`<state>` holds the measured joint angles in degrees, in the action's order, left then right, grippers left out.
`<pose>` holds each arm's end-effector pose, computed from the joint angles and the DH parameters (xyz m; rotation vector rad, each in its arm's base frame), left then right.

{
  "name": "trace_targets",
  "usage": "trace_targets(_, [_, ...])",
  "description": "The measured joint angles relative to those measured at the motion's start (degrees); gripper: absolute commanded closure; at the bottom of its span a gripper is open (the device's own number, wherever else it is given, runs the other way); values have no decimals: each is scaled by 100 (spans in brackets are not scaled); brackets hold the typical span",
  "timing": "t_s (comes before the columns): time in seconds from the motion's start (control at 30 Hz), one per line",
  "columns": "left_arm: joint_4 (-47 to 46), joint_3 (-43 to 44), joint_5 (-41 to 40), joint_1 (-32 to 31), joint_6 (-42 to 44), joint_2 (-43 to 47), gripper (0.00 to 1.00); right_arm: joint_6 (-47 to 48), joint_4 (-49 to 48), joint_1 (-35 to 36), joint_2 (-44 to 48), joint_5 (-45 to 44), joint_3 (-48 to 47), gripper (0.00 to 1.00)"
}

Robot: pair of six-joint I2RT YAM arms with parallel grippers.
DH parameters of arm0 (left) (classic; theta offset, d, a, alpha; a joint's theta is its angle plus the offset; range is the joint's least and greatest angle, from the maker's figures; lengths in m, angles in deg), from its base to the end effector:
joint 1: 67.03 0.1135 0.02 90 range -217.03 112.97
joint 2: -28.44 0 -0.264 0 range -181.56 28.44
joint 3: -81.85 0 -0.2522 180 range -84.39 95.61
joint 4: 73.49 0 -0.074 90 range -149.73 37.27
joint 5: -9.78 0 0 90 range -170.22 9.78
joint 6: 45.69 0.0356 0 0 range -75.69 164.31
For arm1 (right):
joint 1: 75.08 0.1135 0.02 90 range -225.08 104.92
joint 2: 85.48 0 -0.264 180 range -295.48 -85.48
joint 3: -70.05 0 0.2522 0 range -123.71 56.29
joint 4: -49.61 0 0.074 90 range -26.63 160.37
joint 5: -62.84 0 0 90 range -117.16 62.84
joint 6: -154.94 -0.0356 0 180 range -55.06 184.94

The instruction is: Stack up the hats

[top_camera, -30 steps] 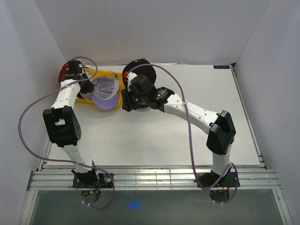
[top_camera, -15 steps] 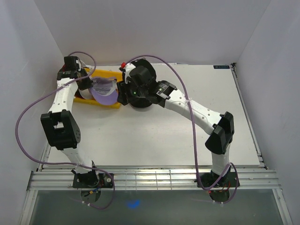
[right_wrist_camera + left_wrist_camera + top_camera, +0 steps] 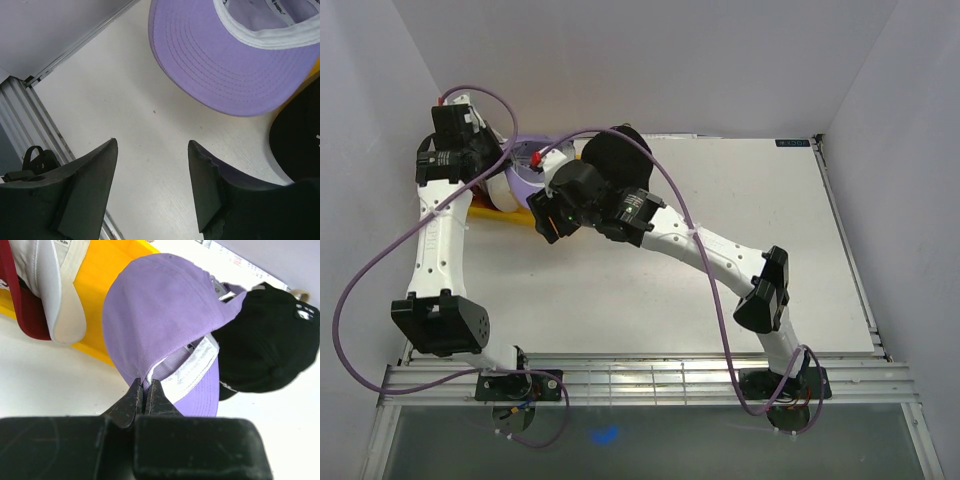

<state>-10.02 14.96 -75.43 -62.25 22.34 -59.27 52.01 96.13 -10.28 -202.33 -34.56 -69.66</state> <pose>0.3226 0.0240 0.4180 -0.4747 2.1941 -0.2562 0.2050 0.4249 0.4031 -0.8214 1.8879 0.7401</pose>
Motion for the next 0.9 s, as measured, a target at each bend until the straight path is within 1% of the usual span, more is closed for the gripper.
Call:
trace_targets(0.13, [142,-186,15,-131,-57,446,100,125,28,321,-11,-431,-39,32])
trace_targets(0.37, [402,-831,96,-286,-212,1222,100,382,-83,953,-11,-1504,24,23])
trace_targets(0.53, [487,-1180,186,-341,-319,1644,100,417,-87,1244,-13,-2081,22,22])
trace_targets(0.77, [597,-1665,354,-348,-455,2282,100,413,-72,1274,-31,-2553,22,23])
trace_targets(0.9, [643,-1882,459,-350,-535,2492,100,411,-70,1335,-90,-2699,22,23])
